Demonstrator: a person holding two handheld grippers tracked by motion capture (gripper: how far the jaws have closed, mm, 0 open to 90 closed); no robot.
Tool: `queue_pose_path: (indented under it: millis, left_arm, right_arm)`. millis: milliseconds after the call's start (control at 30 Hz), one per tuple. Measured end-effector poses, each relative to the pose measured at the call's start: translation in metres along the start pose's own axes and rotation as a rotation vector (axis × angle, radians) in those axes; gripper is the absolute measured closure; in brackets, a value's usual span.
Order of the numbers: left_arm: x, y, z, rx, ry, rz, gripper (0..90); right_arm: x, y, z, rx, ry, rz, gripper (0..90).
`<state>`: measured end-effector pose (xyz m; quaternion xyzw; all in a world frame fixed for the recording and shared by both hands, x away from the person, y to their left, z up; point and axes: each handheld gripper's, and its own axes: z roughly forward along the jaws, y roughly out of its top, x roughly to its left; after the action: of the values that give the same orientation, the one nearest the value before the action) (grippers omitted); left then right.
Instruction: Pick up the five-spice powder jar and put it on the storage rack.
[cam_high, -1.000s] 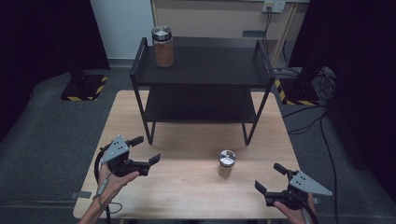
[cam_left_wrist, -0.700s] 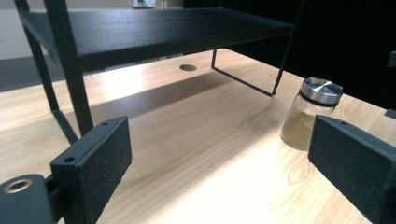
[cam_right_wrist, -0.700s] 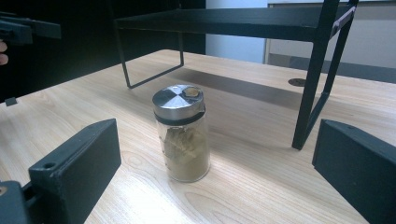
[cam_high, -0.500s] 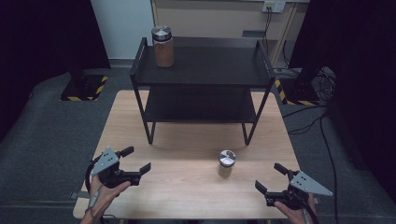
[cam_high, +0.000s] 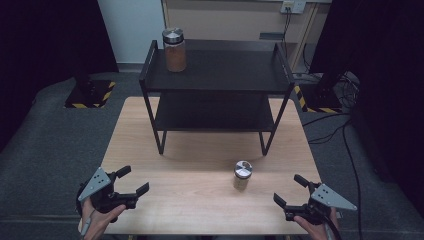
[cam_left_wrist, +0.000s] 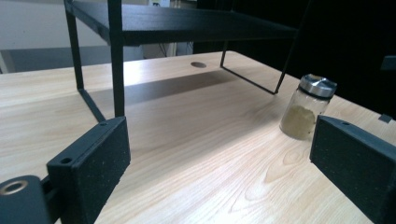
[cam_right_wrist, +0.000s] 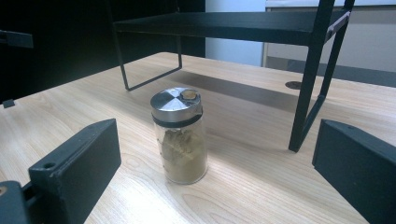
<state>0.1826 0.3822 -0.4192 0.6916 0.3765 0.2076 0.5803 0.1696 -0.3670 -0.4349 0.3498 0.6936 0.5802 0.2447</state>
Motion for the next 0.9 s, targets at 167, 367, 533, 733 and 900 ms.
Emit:
queue_pose_path:
  millis: [167, 367, 533, 733, 900]
  left_arm:
    - [-0.0007, -0.0022, -0.0007, -0.007, -0.002, 0.013, 3.7]
    - [-0.0031, 0.0011, 0.0029, 0.037, -0.001, 0.031, 3.9]
    - [-0.0015, -0.0004, 0.0014, 0.040, 0.011, -0.012, 3.6]
    - [-0.0053, 0.0000, 0.0000, 0.082, 0.030, -0.017, 3.4]
    - [-0.0016, -0.0024, -0.0011, 0.057, 0.017, -0.042, 3.0]
  right_arm:
    - [0.0002, 0.0000, 0.0000, 0.000, -0.001, 0.000, 1.5]
    - [0.0001, -0.0003, -0.0001, -0.003, -0.003, 0.000, 1.4]
    - [0.0007, -0.0004, -0.0008, -0.008, -0.005, -0.004, 1.5]
    - [0.0007, -0.0003, -0.0006, -0.009, -0.007, -0.004, 1.4]
    - [0.0004, -0.0009, -0.0011, -0.016, -0.007, -0.003, 1.4]
